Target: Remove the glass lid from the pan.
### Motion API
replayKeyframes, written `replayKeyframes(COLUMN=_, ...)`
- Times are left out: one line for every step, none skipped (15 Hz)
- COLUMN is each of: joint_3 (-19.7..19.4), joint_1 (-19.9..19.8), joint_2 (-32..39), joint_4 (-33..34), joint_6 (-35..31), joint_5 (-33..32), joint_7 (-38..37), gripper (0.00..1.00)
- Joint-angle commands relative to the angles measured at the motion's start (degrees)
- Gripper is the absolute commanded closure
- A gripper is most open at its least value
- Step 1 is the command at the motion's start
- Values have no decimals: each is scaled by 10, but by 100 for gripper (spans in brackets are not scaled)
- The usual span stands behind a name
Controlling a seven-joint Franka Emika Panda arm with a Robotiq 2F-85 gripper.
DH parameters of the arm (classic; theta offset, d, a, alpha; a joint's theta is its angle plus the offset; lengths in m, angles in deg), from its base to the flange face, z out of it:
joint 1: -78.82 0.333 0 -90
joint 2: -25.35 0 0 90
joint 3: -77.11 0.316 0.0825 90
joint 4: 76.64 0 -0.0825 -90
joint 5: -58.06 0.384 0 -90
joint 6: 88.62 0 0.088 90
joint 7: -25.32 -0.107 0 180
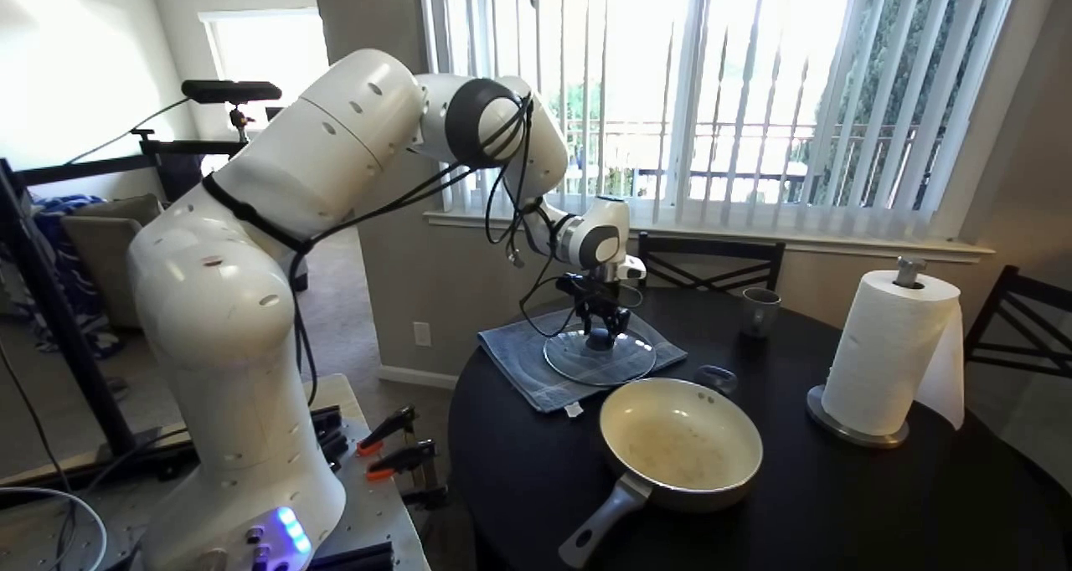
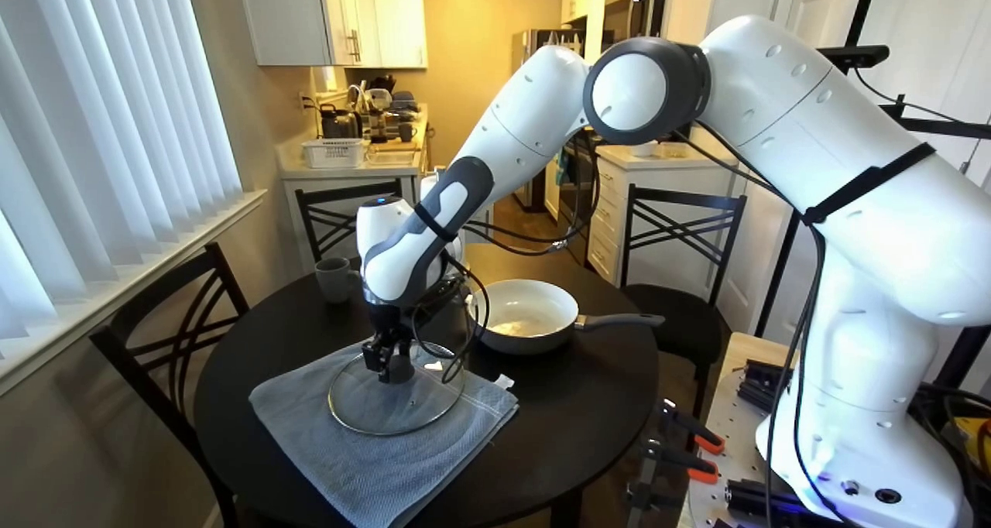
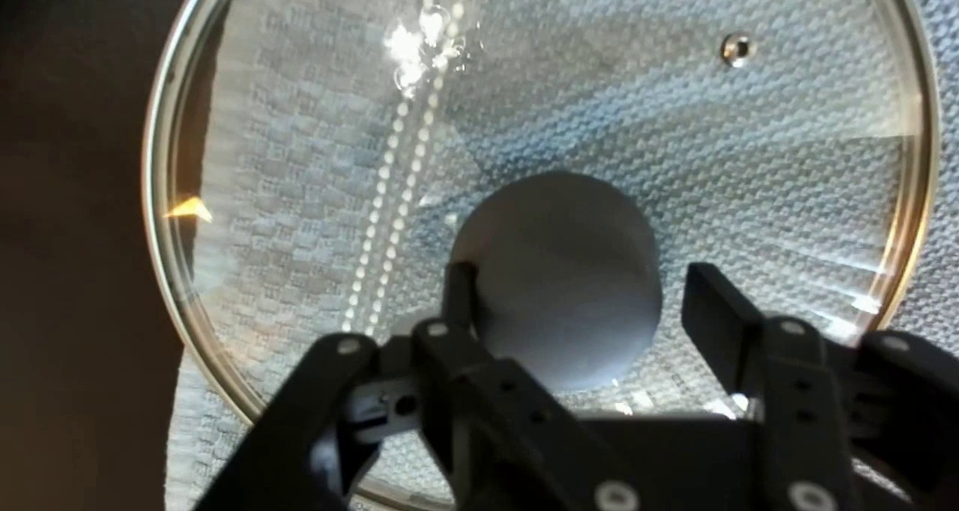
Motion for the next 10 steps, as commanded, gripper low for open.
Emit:
replayKeyframes(joint_3=-32, joint_1=49, joint_2=-1, joint_4=-27, joint_6=-51, joint_5=-29, joint_7=-63, gripper=2)
replayKeyframes(joint_3=-42, joint_1=60, joint_2=-7, joint_4=-39, joint_6=-62, joint_5=-36, joint_7=-82, gripper=0)
replayKeyframes(joint_3=-58, joint_1=75, joint_2=-19, joint_4=-60, joint_6=-80, joint_5=-42, joint_7=-111, gripper=0)
replayKeyframes(joint_3=-71, joint_1=88, joint_2=-24, joint_4=-73, joint_6=-97, joint_5=-47, joint_7=-135, gripper=0)
replayKeyframes(joint_3=-87, joint_1=102, joint_2=-33, joint_4=-93, joint_6=-123, joint_5=-49, joint_7=-165, gripper=0)
replayKeyframes(joint_3=-103, joint_1=115, joint_2=-38, joint_4=-107, joint_6=-144, joint_5=-50, joint_7=-190, gripper=0)
replayKeyframes(joint_3=-127, joint_1=134, joint_2=-46, joint_4=-128, joint_6=-179, joint_5=-48, joint_7=-226, gripper=0)
replayKeyframes(joint_3=-151, joint_1=155, joint_2=-48, joint_4=-142, joint_6=-206, joint_5=-47, joint_7=-258, gripper=0)
replayKeyframes(joint_3=-113, joint_1=120, joint_2=-12, joint_4=-81, joint_6=-162, joint_5=-37, joint_7=-198, gripper=0)
replayKeyframes(joint_3=-122, joint_1=129, joint_2=-13, joint_4=-88, joint_6=-170, joint_5=-37, joint_7=-206, gripper=0)
